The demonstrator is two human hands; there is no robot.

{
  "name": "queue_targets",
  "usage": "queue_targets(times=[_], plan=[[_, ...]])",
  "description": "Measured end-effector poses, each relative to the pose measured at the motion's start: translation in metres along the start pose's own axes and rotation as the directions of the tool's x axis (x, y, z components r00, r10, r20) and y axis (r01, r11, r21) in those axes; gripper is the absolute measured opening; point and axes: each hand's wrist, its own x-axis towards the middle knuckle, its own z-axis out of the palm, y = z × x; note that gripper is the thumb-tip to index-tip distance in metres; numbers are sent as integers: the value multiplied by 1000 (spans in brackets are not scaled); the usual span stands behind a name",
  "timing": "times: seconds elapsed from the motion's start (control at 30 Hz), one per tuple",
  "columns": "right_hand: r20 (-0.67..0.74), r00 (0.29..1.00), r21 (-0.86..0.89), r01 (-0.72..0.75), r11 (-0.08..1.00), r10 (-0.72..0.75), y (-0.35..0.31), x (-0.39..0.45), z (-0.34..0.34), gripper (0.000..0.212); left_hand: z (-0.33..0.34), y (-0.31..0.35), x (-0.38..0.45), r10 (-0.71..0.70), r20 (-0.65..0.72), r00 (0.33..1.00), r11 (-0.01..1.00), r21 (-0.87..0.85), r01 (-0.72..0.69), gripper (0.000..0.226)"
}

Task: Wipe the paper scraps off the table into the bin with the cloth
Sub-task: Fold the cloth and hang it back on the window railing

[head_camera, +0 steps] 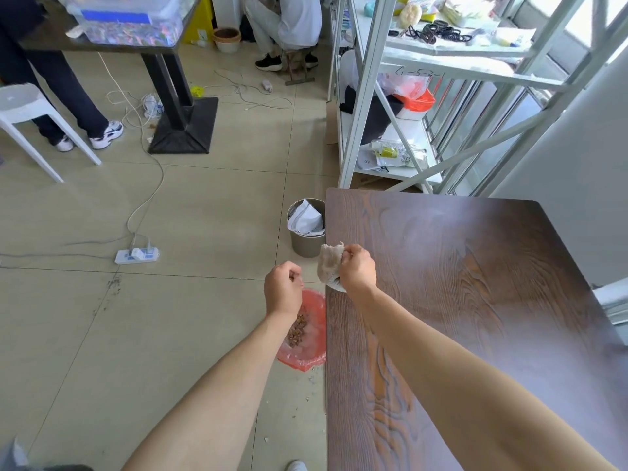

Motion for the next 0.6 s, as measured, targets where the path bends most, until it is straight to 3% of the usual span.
queue_targets(times=[0.1,0.2,0.37,0.5,0.6], plan=[[-4,1000,-6,-1,1000,1,2,3,-2,31,2,0,5,-57,168,984,986,162,30,20],[7,1000,-6,4,1000,-4,2,3,-3,31,4,7,7,-83,241,967,984,176,40,23],[27,998,43,49,998,-50,2,-1,-6,27,4,27,4,-61,142,988,998,9,60,30],[64,996,116,49,992,-57,-2,-8,-13,25,5,44,-3,-128,287,949,960,-206,192,47],[66,997,195,22,981,-35,-7,-12,-21,36,2,56,-10,-121,267,956,971,-170,170,31]])
